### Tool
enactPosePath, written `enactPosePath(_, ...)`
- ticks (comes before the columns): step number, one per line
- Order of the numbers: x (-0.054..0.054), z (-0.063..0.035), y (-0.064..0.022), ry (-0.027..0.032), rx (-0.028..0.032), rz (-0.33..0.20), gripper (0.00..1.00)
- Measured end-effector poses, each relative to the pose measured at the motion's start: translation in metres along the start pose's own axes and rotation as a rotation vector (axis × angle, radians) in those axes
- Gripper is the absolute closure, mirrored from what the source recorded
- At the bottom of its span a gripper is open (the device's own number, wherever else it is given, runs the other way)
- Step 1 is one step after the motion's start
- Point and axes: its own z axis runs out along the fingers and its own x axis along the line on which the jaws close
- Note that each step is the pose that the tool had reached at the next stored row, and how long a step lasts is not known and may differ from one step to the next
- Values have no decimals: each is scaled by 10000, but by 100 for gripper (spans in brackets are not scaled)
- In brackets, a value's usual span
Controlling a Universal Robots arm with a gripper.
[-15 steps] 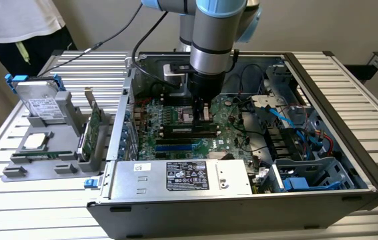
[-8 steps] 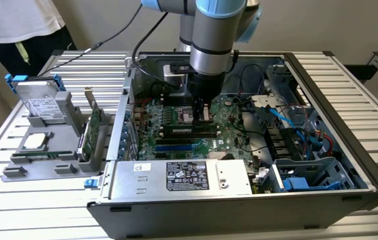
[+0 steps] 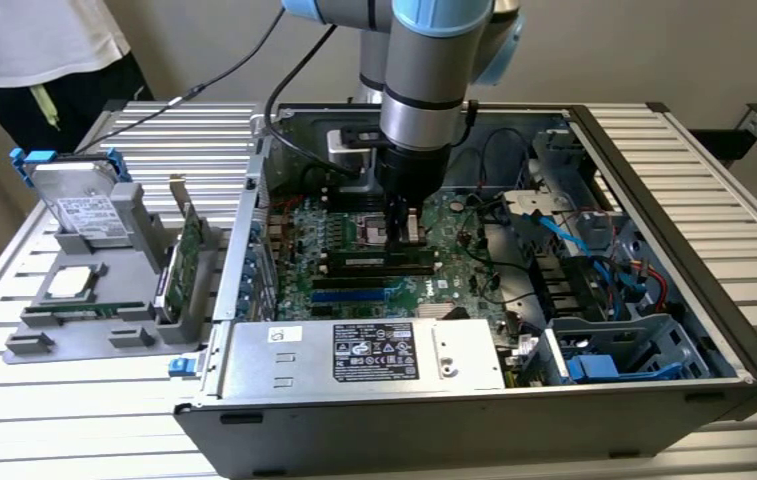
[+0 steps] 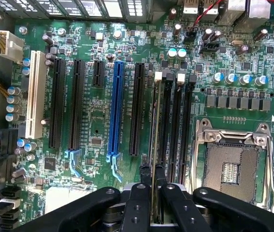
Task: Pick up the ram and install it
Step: 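Insert the ram into the slot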
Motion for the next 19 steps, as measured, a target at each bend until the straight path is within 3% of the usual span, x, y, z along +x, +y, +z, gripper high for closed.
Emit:
enactPosePath(10,-6,3,0,-9,-11,151,87)
enactPosePath(19,-6,16,-1,23,-12,153,87)
